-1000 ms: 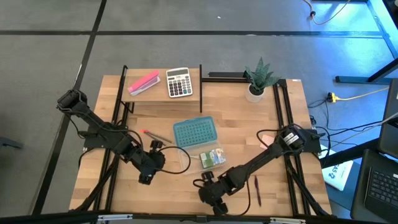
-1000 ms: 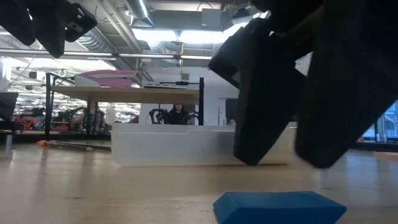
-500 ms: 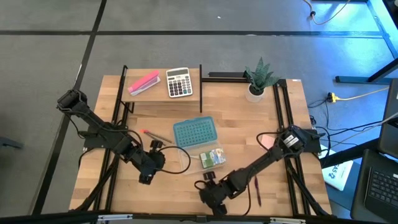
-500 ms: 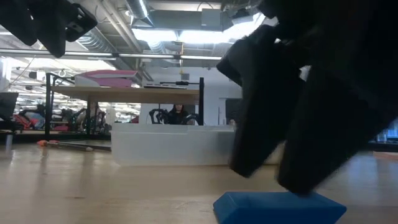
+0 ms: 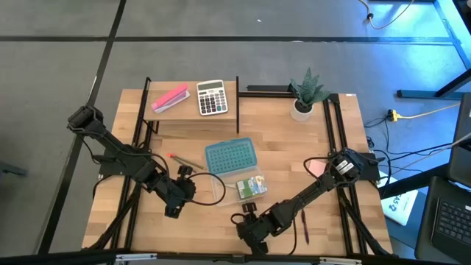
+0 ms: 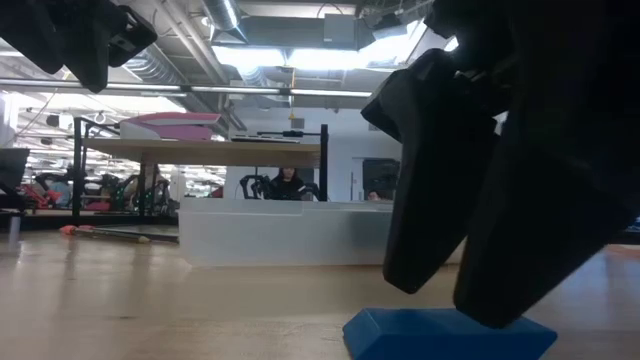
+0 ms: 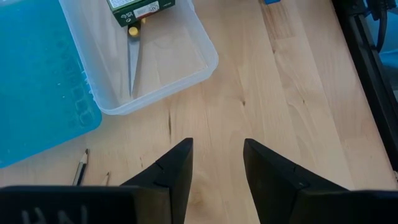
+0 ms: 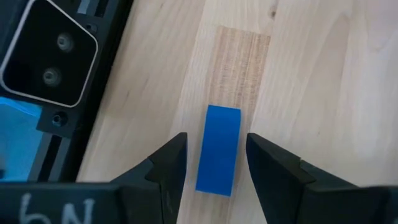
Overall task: Pack school essentials
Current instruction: Put the blue eraser into the blue supply box
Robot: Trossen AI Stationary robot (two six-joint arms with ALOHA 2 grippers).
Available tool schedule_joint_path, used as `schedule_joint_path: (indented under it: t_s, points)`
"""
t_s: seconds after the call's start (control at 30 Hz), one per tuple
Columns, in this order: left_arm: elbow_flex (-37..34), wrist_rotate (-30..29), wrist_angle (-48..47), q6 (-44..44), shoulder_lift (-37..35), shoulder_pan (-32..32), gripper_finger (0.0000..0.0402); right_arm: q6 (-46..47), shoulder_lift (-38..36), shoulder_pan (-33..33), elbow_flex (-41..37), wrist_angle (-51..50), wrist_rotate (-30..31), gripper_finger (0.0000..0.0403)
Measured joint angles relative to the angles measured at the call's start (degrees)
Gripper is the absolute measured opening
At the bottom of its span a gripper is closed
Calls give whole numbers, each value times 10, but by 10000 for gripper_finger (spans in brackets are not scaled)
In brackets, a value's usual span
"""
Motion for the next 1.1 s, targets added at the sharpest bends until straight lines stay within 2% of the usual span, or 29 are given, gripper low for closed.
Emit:
schedule_joint_path:
  t_s: [0.67, 0.97, 1.1]
  points:
    - [0, 0, 1, 0, 0, 0, 135, 0, 13, 0, 0, 3, -9, 164]
    - [0, 0, 1, 0, 0, 0, 135, 2, 13, 0, 0, 0, -7, 114]
    - [0, 0, 1, 0, 0, 0, 135, 31, 13, 0, 0, -1, 1, 89]
